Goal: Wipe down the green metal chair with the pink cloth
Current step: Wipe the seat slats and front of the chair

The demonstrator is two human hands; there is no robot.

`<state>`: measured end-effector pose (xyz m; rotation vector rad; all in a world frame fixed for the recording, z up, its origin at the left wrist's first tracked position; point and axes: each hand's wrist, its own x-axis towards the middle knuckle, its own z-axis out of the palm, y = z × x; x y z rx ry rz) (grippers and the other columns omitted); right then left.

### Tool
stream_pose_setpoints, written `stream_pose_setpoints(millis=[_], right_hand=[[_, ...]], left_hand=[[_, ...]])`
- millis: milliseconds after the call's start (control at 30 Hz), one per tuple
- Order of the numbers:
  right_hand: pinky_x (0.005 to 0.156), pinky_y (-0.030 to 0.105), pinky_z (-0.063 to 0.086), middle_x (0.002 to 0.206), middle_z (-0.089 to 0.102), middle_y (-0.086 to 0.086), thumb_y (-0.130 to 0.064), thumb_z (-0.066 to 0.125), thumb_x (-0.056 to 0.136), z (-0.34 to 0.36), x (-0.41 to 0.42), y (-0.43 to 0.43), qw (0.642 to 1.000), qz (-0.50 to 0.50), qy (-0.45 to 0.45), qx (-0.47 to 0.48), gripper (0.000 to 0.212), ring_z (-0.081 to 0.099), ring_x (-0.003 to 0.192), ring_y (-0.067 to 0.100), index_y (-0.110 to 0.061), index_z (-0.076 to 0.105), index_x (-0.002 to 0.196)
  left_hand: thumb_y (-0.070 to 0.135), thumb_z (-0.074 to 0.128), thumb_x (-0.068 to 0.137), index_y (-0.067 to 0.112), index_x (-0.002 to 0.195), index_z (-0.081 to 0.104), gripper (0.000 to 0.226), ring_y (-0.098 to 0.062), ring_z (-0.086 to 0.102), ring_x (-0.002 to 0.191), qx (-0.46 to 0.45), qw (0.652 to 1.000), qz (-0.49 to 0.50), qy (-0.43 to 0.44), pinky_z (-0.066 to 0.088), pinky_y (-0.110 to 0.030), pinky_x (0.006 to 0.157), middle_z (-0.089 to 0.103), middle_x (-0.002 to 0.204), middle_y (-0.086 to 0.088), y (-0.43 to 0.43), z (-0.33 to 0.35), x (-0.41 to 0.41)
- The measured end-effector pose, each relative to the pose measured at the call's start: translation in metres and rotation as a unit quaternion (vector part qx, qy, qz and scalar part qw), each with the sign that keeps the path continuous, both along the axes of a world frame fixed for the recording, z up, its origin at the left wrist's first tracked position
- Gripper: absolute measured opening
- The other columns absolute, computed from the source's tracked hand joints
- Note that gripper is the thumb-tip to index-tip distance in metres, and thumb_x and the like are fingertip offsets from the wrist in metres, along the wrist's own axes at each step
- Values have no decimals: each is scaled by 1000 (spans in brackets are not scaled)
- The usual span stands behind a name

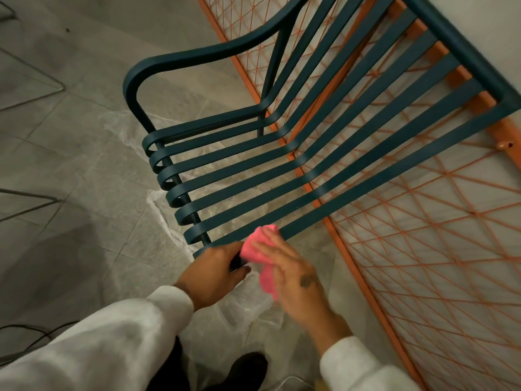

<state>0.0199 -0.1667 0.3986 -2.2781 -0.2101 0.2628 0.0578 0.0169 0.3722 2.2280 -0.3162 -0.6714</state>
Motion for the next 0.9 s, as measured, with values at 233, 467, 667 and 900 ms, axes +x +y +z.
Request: stream_pose_setpoints(millis=[233,467,667,900], right_hand=[[115,13,25,150,37,-18,7,42,96,-11,54,-73,980,-192,24,-44,51,30,137,-9,-27,60,130],[112,14,29,152,37,-12,-8,43,95,-21,0,4,985,-159,-55,39,42,30,141,-3,-22,59,131],[115,18,29,151,37,-16,-5,46,97,-21,10,-39,998,-39,-36,24,44,29,140,-8,-22,56,137],[117,14,18,149,38,-12,11,49,91,-18,61,-134,998,-23,-39,-31,50,25,137,-16,-15,62,131]], left_hand=[[38,59,93,23,135,52,45,-16,63,111,0,1000,1,18,49,-31,101,66,124,2,-28,14,14],[35,59,92,23,102,65,17,-10,67,70,-25,1000,5,-8,59,-38,69,71,81,7,-26,11,8],[28,62,92,27,107,64,16,-7,65,73,-6,1000,4,-14,58,-35,72,70,85,12,-33,7,11],[36,58,94,26,141,44,50,-19,58,119,20,1000,4,-20,45,-33,103,60,133,2,-79,18,25]])
